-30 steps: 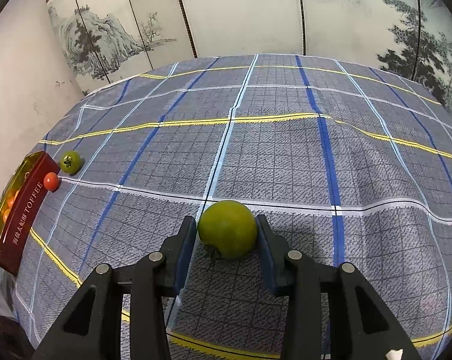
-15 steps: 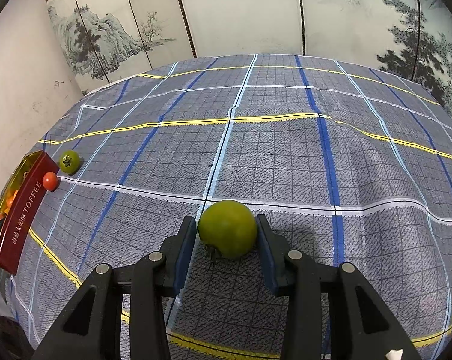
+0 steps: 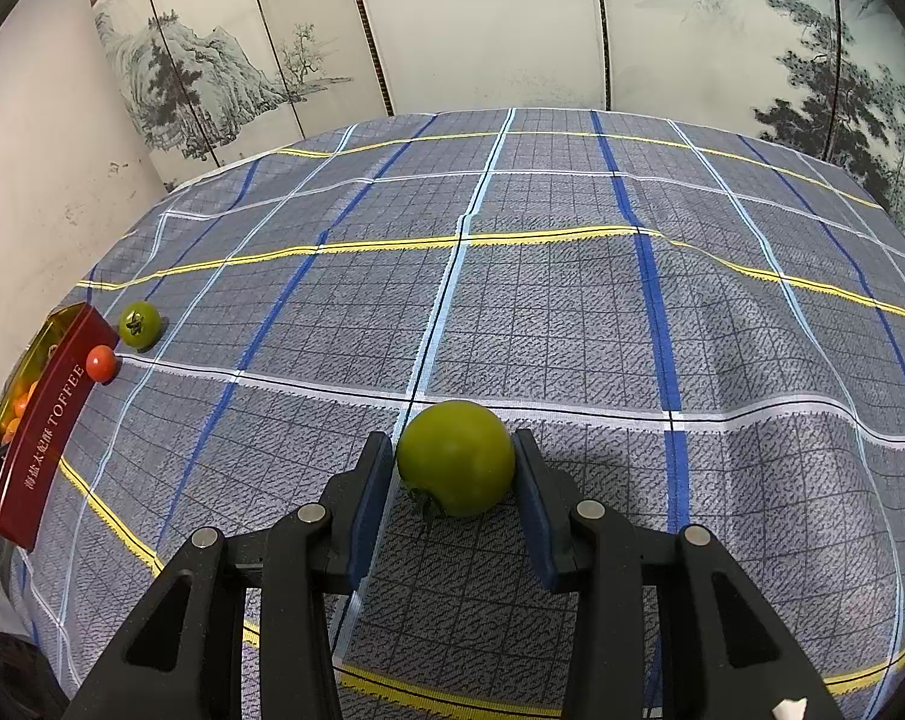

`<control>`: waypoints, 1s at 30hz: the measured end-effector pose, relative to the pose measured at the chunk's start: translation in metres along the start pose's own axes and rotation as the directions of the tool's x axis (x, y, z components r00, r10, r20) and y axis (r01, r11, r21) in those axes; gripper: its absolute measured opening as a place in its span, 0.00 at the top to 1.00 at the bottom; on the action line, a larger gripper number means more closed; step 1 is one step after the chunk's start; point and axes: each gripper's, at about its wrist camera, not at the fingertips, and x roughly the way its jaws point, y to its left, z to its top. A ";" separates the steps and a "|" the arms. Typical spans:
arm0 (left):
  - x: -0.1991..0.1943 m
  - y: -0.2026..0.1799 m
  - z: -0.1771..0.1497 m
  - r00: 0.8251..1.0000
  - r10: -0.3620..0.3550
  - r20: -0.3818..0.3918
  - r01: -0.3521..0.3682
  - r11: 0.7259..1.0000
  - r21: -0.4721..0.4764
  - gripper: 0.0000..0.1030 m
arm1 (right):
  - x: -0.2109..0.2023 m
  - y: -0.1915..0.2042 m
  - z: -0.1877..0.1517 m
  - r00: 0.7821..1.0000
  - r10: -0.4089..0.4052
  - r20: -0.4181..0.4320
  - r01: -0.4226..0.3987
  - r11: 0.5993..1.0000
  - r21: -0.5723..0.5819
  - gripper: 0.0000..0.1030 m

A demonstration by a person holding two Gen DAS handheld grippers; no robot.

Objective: Organize fruits
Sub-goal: 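Carry the red tomato over the tin with the left gripper while the right holds the green tomato, then lower the red tomato into the tin and open the left gripper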

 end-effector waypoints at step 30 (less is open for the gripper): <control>-0.008 -0.007 0.012 0.999 0.035 0.031 -0.036 0.999 0.035 0.67 | 0.000 0.002 0.000 1.000 -0.002 -0.001 0.002 1.000 -0.004 0.61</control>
